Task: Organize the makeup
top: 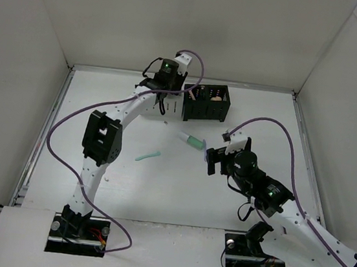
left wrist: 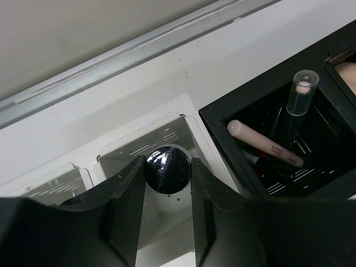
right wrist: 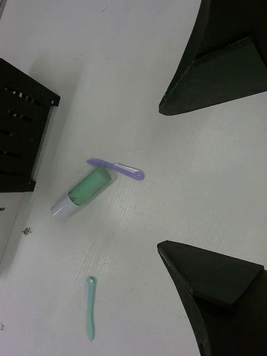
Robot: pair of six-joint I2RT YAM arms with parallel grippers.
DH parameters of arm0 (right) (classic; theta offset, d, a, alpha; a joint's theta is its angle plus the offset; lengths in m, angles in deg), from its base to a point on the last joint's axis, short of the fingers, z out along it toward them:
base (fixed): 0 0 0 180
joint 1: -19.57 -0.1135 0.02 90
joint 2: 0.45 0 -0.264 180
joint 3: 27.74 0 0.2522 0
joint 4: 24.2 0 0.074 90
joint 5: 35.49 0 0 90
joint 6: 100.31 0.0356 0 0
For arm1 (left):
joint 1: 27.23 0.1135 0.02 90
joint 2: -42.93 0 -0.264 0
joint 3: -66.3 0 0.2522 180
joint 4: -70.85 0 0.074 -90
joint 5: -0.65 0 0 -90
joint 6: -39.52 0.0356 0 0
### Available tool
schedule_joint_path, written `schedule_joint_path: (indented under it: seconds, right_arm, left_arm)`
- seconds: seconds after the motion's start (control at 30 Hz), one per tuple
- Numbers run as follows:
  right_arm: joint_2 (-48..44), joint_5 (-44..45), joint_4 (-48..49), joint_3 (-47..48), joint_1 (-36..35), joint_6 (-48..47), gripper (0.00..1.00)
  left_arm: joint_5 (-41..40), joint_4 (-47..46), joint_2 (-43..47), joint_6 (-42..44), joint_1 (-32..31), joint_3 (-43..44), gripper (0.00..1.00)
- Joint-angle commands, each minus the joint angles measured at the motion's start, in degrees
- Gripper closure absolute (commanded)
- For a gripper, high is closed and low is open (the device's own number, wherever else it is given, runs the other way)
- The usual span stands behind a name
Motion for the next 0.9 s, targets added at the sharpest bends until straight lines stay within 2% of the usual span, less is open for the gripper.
schedule_joint_path:
  seconds: [0.0,0.33,0.53,0.57,0.73,0.87]
  right_arm:
    - [1.02,1.91,2.62,-0.13,0.44,0.72,0.06]
    - [2.16,1.03,2.62,-0.13,0.35,0.54,0.06]
    - [2.60,0.59,2.62,-0.22,0.35,0.54,0.06]
    - [2.60,0.51,2.62,-0.22,0.35,0.54,0.06]
    - [2.60,0.24,2.62,-0.22,0.27,0.54,0.06]
    - [2.87,-0.11,2.54,-0.13,0.35,0.45,0.06]
  left_arm:
    - [1.24,-7.52,2.52,-0.75,0.44,0.93,1.00]
    - [2.65,-11.22,0.49,-0.84,0.97,0.84,0.98]
    - [2.74,-12.18,0.32,-1.01,1.49,-0.39,0.86]
    - [2.83,-12.18,0.14,-1.01,1.49,-0.48,0.81]
    - [3.09,-13.94,-0.12,-1.19,1.50,-1.18,0.69]
    - [3.00,-14.47,0.23,-1.10,1.50,-1.97,0.62]
